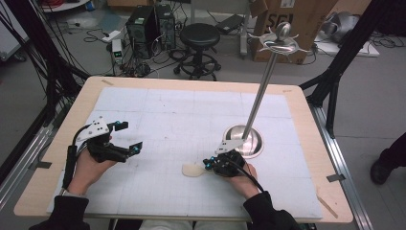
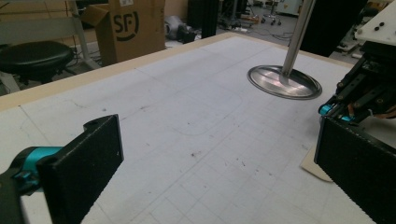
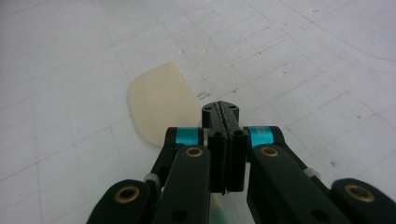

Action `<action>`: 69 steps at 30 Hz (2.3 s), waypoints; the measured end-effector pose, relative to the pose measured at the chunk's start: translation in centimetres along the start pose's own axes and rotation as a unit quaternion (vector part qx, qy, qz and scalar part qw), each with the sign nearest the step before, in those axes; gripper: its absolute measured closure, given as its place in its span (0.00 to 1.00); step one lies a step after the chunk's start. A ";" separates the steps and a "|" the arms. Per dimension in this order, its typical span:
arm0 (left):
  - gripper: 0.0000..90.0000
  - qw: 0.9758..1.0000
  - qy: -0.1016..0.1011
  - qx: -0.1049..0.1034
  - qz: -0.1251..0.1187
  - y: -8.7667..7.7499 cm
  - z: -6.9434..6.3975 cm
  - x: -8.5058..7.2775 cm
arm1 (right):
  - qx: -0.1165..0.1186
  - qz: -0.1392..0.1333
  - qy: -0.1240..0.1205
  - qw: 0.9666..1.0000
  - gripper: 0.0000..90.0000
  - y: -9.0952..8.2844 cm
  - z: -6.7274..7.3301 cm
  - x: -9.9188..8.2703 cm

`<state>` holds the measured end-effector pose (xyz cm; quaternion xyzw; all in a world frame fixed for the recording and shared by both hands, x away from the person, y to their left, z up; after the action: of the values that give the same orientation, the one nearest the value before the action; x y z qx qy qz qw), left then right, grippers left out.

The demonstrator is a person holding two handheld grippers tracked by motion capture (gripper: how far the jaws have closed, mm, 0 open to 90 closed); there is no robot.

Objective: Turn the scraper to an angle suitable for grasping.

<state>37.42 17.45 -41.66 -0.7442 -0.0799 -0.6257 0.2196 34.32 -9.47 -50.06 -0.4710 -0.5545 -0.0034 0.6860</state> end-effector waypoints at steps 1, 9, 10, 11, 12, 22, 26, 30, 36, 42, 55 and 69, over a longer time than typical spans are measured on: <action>0.02 1.000 0.000 0.000 0.000 0.0 0.0 0.0 | -0.001 0.001 -0.001 1.000 1.00 0.2 0.0 0.1; 0.02 1.000 -0.001 -0.001 0.003 0.1 0.0 -0.1 | 0.007 0.017 -0.009 1.000 1.00 0.8 0.4 -0.1; 0.02 1.000 -0.001 -0.001 0.002 0.2 0.0 -0.1 | 0.005 0.017 -0.016 1.000 1.00 0.8 0.5 -0.1; 0.02 1.000 -0.001 -0.002 0.004 0.2 0.0 -0.2 | 0.005 0.017 -0.020 1.000 1.00 0.7 0.6 -0.1; 0.02 1.000 0.000 -0.001 0.004 0.2 0.0 -0.2 | 0.007 0.015 -0.025 1.000 1.00 0.7 0.7 -0.1; 0.02 1.000 -0.001 -0.002 0.002 0.1 -0.1 -0.1 | 0.042 0.025 -0.055 0.997 1.00 -0.9 3.0 -1.3; 0.02 1.000 -0.001 -0.003 0.002 0.2 -0.1 -0.1 | 0.055 0.026 -0.065 0.996 1.00 -1.9 4.0 -2.1; 0.02 1.000 0.001 -0.003 0.001 0.1 -0.1 -0.1 | 0.065 0.021 -0.067 0.995 1.00 -2.9 4.6 -2.8; 0.02 1.000 0.001 -0.004 0.001 0.2 -0.1 -0.1 | 0.050 0.010 -0.075 0.996 1.00 -3.7 4.4 -3.1; 0.02 1.000 0.000 -0.004 -0.001 0.3 -0.1 -0.1 | 0.014 -0.025 -0.018 0.999 1.00 -6.4 0.4 -3.1; 0.02 1.000 0.002 -0.007 0.000 0.6 -0.1 -0.1 | -0.031 0.016 0.037 0.999 1.00 -7.6 -3.8 -7.2; 0.02 1.000 0.003 -0.008 0.007 0.9 -0.3 -0.3 | -0.044 0.021 0.024 0.999 1.00 -6.1 -3.8 -6.2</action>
<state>37.45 16.61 -42.11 -0.7444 -0.0694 -0.6273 0.2182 31.60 -18.54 -50.71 -0.5121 -0.5272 -0.0253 0.6777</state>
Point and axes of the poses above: each handheld gripper's, and its own axes: y roughly forward along the jaws, x roughly out of its top, z roughly to its left, the point moved 9 cm from there along y, roughly forward along the jaws, and after that the axes turned 14 degrees about -x, right-handed, at the moved point
